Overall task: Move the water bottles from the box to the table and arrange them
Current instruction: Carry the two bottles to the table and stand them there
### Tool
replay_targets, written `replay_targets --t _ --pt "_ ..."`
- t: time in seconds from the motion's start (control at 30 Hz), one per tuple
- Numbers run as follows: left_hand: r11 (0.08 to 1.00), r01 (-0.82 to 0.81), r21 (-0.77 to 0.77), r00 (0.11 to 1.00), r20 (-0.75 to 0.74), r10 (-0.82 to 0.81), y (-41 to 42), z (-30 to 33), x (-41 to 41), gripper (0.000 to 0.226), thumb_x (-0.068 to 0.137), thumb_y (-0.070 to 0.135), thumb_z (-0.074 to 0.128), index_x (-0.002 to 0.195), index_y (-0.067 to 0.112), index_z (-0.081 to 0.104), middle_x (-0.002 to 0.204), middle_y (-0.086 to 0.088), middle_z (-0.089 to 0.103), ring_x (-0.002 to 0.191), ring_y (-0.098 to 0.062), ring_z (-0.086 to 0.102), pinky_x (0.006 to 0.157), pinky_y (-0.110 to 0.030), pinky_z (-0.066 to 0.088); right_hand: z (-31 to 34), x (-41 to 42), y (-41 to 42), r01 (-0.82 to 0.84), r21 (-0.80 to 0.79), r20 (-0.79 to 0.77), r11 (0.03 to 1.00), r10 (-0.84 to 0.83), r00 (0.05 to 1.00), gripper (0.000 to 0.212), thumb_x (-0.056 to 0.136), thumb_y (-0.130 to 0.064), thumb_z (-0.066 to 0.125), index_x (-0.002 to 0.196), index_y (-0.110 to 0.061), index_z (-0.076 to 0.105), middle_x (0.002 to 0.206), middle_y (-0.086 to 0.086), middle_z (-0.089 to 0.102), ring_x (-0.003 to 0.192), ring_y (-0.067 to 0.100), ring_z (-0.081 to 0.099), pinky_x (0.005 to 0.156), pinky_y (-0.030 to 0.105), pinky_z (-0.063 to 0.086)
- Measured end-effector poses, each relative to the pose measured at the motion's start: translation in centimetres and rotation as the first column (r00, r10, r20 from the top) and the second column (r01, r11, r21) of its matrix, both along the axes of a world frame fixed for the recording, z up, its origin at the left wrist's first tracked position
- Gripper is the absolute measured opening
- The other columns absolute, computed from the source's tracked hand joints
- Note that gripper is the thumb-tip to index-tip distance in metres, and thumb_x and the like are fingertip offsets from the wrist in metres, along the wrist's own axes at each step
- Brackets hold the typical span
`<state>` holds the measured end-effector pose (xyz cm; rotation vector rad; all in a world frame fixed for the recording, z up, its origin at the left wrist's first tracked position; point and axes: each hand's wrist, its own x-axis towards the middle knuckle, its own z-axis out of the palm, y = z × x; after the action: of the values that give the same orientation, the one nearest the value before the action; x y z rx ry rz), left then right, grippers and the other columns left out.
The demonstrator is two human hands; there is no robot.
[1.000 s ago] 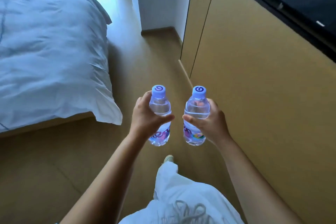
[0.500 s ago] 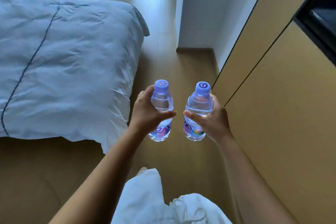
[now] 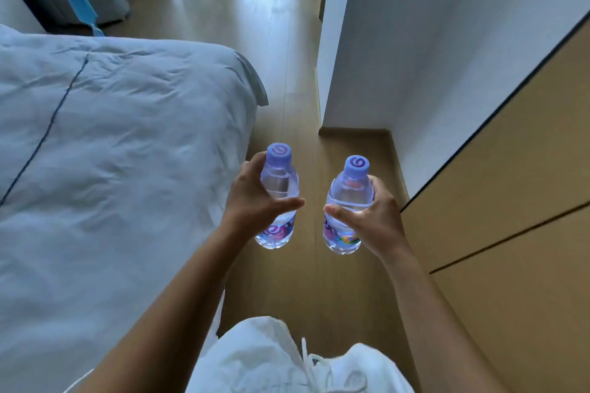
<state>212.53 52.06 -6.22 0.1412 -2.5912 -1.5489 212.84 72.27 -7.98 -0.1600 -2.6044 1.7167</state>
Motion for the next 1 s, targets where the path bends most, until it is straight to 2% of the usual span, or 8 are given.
replay_targets --t 0.1,0.27,0.43,0.57,0.73,0.83,1.0 --pt "0.999 0.013 -0.031 1.0 -0.002 -0.013 -1.4 0.4 -6.0 0.074 0.054 0.024 0.091 0.118 0.018 0.055 0.11 -0.008 0.063 0.099 -0.024 0.062 0.09 -0.04 0.051 0.8 -6.1 -1.4 0.004 0.017 -0.022 1.0 -0.004 1.0 0.06 0.058 -0.025 0.088 0.108 -0.016 0.056 0.095 0.0 0.066 0.088 0.018 0.065 0.083 0.042 0.053" --pt "1.0 -0.009 -0.013 0.999 -0.035 0.009 -2.6 0.1 -15.1 0.072 0.055 0.023 0.091 0.117 0.016 0.055 0.108 -0.003 0.063 0.095 -0.018 0.059 0.08 -0.024 0.043 0.7 -15.6 -2.6 -0.041 0.033 -0.038 0.999 0.042 0.998 0.061 0.058 -0.027 0.088 0.108 -0.014 0.056 0.096 0.0 0.065 0.089 0.017 0.064 0.082 0.04 0.054" --pt "0.999 -0.033 -0.03 0.998 -0.053 0.032 -3.2 -1.2 -25.8 0.073 0.056 0.026 0.09 0.119 0.016 0.053 0.105 0.003 0.059 0.095 -0.017 0.058 0.082 -0.027 0.045 -0.9 -26.4 -3.4 -0.103 0.035 -0.039 0.994 0.105 0.994 0.062 0.061 -0.031 0.085 0.112 -0.014 0.054 0.1 0.0 0.064 0.091 0.016 0.063 0.083 0.04 0.055" --pt "0.997 -0.054 -0.046 0.997 -0.056 0.052 -3.5 -1.5 -36.0 0.076 0.056 0.027 0.091 0.12 0.017 0.052 0.111 -0.001 0.061 0.099 -0.02 0.058 0.088 -0.033 0.048 -1.2 -36.6 -3.2 -0.127 0.017 -0.024 0.992 0.128 0.992 0.058 0.06 -0.03 0.086 0.108 -0.015 0.057 0.095 -0.003 0.066 0.087 0.013 0.065 0.081 0.039 0.055" --pt "0.993 -0.088 -0.085 0.994 -0.073 0.082 -3.7 -1.0 -48.7 0.079 0.06 0.032 0.088 0.126 0.017 0.047 0.112 0.008 0.051 0.099 -0.011 0.051 0.085 -0.022 0.038 -0.5 -50.2 -3.2 -0.133 0.016 -0.032 0.991 0.133 0.991 0.059 0.059 -0.026 0.088 0.107 -0.013 0.057 0.096 0.003 0.066 0.087 0.02 0.065 0.08 0.036 0.055" --pt "0.991 -0.104 -0.085 0.993 -0.072 0.098 -4.4 -0.8 -54.1 0.079 0.064 0.034 0.085 0.13 0.017 0.044 0.121 0.002 0.054 0.104 -0.014 0.052 0.089 -0.023 0.04 -0.3 -55.9 -3.5 -0.161 0.028 -0.017 0.986 0.162 0.987 0.06 0.059 -0.028 0.088 0.108 -0.011 0.057 0.098 0.006 0.066 0.089 0.021 0.065 0.082 0.041 0.054" --pt "0.992 -0.112 -0.066 0.993 -0.052 0.108 -5.6 -0.9 -64.0 0.08 0.066 0.033 0.084 0.132 0.017 0.042 0.128 -0.003 0.055 0.103 -0.01 0.048 0.09 -0.023 0.039 -0.7 -65.7 -5.4 -0.186 0.032 -0.008 0.982 0.186 0.982 0.058 0.06 -0.025 0.087 0.109 -0.01 0.058 0.097 0.005 0.067 0.087 0.018 0.066 0.08 0.038 0.055"
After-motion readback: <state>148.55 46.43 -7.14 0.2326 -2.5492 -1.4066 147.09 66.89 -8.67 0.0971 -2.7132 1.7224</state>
